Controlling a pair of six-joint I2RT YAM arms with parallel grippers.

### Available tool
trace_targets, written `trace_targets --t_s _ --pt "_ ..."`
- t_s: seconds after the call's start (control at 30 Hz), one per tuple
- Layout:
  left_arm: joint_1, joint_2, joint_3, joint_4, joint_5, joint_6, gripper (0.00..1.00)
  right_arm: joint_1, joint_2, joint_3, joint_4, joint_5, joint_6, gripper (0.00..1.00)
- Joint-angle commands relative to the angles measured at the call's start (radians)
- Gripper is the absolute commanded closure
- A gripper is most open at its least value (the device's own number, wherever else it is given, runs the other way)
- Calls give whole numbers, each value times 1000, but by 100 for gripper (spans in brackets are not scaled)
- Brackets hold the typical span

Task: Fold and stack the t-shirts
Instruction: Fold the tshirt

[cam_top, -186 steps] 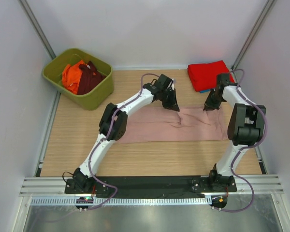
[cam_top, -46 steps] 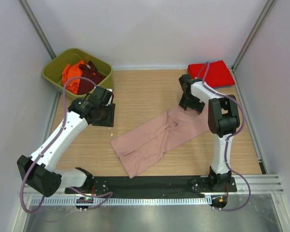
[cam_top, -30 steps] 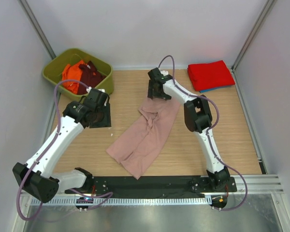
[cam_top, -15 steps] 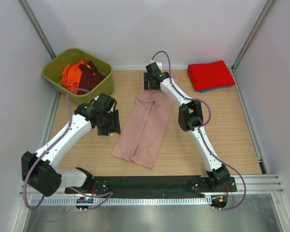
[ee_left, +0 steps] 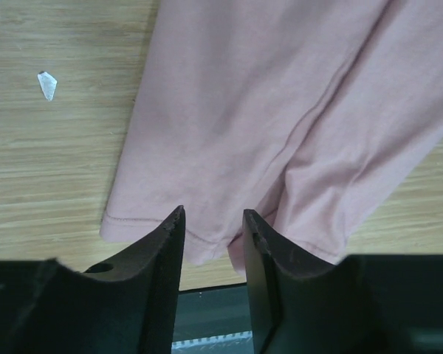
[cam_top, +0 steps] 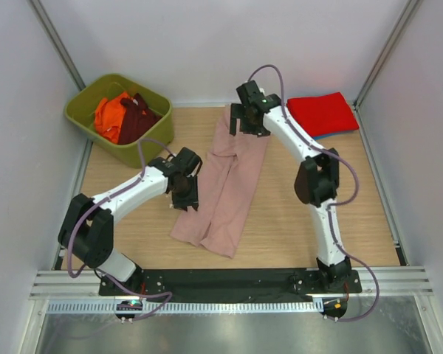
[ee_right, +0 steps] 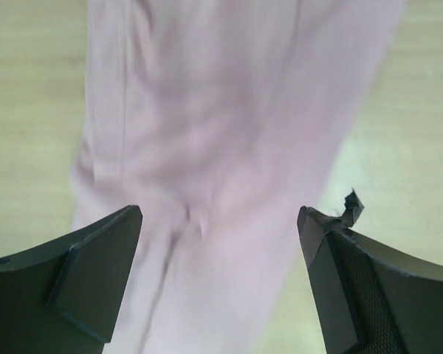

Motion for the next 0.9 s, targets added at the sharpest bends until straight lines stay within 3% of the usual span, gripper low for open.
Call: trace_targets --t_s 0.0,0.1,0.2,0.23,0.27,0.33,0.57,0.87 --pt "2 32 -25 30 -27 -35 64 52 -246 -332 -72 -101 34 5" --pt "5 22 -42 50 -13 -32 68 150 -449 -633 17 -135 45 8" --pt "5 16 -76 50 24 -37 71 260 -584 -823 48 -155 124 20" --pt "5 16 -102 52 35 -43 71 284 -610 -864 77 -157 147 31" --pt "5 16 -117 55 44 -49 73 310 -655 -906 95 -155 199 35" --pt "4 19 -162 81 82 -81 75 385 -682 -1007 154 -171 247 46" --pt "4 28 -263 159 157 -144 82 522 -649 -1182 316 -237 393 68" --pt "-88 89 -306 214 168 -232 84 517 -690 -1365 246 -28 396 71"
